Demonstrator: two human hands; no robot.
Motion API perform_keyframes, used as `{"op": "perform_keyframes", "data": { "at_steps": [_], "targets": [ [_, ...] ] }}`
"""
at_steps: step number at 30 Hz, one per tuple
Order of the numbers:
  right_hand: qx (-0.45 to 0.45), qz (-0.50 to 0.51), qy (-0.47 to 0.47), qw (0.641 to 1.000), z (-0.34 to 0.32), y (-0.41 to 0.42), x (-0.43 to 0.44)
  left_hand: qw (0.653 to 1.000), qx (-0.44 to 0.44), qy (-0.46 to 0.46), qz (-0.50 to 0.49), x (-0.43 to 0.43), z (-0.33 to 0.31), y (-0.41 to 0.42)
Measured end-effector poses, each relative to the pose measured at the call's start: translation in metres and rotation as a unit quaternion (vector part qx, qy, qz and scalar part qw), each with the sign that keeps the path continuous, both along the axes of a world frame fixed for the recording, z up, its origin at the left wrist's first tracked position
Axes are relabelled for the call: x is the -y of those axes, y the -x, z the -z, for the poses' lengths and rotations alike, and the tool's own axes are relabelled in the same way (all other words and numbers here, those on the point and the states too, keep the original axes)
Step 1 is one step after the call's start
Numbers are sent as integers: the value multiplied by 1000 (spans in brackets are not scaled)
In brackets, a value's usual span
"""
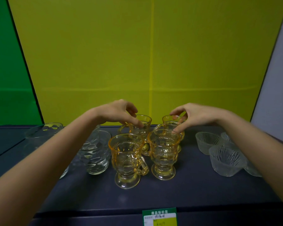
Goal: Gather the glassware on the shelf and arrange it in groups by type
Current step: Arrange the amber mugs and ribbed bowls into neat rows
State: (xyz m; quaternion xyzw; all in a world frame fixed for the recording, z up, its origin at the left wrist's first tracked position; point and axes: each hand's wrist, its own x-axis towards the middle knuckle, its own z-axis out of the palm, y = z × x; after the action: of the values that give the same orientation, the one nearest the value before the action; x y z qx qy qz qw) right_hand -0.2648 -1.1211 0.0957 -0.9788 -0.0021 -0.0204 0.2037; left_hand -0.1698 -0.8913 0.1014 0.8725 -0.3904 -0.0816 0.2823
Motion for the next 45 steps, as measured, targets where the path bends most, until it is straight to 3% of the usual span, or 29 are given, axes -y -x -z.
{"op": "perform_keyframes", "data": {
  "at_steps": [9, 13, 17, 21, 29, 45],
  "targets": [
    [4, -8, 10, 1000, 1, -6, -5, 1000, -4, -6, -3, 4, 0, 3],
    [-12, -16, 28, 999, -3, 2, -6, 996, 79, -11, -32, -7, -1, 7],
    [57, -28, -34, 997, -14, 27, -8, 990, 126, 56, -40, -33, -13, 27],
    [75, -81, -79, 991, -24, 52, -21, 989, 147, 1, -3, -57, -22, 52],
    [59, -95, 123, 986, -12, 63, -54, 985, 155, -73, 9, -59, -7, 76],
    [57, -21, 143, 988, -2, 72, -66, 987, 124, -91, 52, -60, -4, 79]
  ]
}}
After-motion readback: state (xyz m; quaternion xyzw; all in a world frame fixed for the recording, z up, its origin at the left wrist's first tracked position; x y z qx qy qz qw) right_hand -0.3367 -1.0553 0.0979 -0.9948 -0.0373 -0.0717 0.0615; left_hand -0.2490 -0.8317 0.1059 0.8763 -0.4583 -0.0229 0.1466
